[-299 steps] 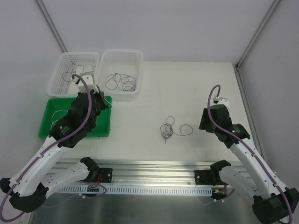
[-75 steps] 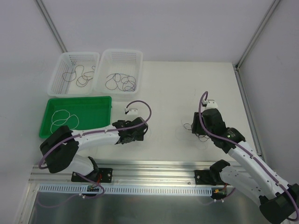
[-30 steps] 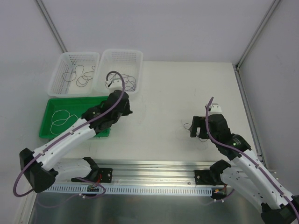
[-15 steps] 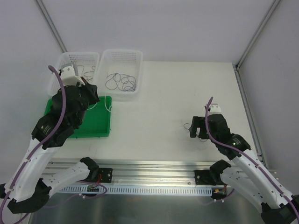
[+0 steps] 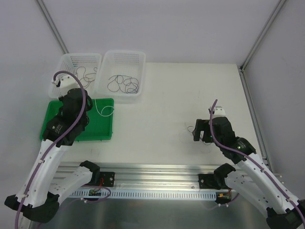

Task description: Untangle the cables

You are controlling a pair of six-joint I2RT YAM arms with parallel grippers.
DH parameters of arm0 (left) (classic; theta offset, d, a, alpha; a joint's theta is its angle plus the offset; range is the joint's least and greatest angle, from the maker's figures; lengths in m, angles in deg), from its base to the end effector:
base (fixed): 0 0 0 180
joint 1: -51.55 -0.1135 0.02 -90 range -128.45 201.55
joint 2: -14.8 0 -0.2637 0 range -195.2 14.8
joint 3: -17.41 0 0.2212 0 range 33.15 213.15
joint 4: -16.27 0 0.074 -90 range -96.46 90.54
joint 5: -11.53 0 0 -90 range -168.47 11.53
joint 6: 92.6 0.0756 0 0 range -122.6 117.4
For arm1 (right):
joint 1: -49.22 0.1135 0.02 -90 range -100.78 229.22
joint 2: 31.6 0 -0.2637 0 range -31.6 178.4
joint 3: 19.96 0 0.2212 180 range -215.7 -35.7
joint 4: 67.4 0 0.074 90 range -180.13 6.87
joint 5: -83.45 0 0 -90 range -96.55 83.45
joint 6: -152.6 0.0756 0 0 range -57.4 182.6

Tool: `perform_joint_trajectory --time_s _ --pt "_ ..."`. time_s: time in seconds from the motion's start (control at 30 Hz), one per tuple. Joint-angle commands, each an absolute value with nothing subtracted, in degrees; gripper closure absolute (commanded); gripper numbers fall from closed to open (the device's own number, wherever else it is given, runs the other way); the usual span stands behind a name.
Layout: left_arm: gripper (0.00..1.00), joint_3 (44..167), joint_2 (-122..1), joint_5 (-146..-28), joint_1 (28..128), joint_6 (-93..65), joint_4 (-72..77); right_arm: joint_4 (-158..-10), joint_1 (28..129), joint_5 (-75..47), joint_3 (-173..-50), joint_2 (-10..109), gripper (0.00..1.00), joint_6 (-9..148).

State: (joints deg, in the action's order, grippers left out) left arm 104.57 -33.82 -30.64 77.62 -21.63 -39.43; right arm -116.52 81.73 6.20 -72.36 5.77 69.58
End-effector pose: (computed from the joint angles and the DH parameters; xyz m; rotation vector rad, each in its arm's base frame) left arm 0.1485 -0.0103 0.4124 -0.4474 1.7178 0.2136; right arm 0.1324 0.0646 0.2481 -0.3507 2.1247 0.1594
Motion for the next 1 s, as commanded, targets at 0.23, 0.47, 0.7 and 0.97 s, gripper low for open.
perform_joint_trajectory --time_s 0.23,0.47,0.7,0.97 --pt "1.00 91.96 -38.36 -45.50 56.66 -22.73 -34.54 -118.03 82.09 5.93 -71.29 3.03 0.10 70.59" --pt "0.96 88.88 -45.31 -53.77 46.02 -23.08 -28.30 -117.15 82.09 4.96 -70.94 4.09 0.10 70.77" --pt "0.93 87.20 -52.25 -64.39 36.53 -27.20 -24.16 -116.80 82.09 4.26 -70.59 4.88 0.10 70.95" --pt "0.66 87.64 -55.16 -71.61 33.80 -27.21 -22.49 -116.88 82.18 4.52 -70.59 5.75 0.10 71.03"
